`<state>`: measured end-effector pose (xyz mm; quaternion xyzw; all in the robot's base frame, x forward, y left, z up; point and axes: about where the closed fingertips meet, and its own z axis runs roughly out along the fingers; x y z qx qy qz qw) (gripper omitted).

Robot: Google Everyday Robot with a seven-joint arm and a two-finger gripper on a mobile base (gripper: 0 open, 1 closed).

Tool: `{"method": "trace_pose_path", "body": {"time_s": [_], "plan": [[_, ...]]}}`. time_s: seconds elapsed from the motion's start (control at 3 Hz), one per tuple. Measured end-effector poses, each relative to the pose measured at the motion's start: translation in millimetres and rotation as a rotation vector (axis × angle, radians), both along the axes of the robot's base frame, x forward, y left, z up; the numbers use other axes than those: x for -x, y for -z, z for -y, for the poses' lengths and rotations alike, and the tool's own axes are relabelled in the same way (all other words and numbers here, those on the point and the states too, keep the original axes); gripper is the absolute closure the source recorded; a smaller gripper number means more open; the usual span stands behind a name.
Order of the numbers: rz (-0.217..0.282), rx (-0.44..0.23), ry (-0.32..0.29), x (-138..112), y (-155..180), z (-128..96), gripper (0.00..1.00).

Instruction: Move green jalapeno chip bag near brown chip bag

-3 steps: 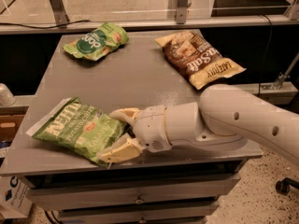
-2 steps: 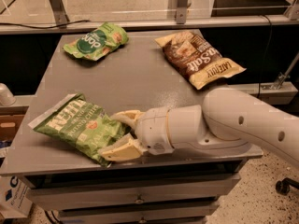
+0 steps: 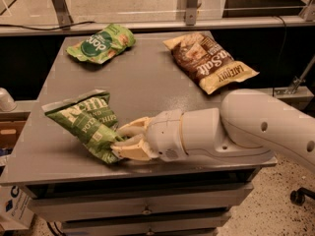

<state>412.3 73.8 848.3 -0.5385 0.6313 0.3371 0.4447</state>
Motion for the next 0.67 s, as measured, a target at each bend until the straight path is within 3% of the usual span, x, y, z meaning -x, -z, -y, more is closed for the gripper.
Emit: {"method": "trace_pose_path", "body": {"time_s": [0.33, 0.67], "plan": [[0.035, 0.009, 0.018, -0.7, -23.5, 6.6, 1.00], [0.110, 0.008, 0.074, -2.6, -70.7, 30.4, 1.00]]}}
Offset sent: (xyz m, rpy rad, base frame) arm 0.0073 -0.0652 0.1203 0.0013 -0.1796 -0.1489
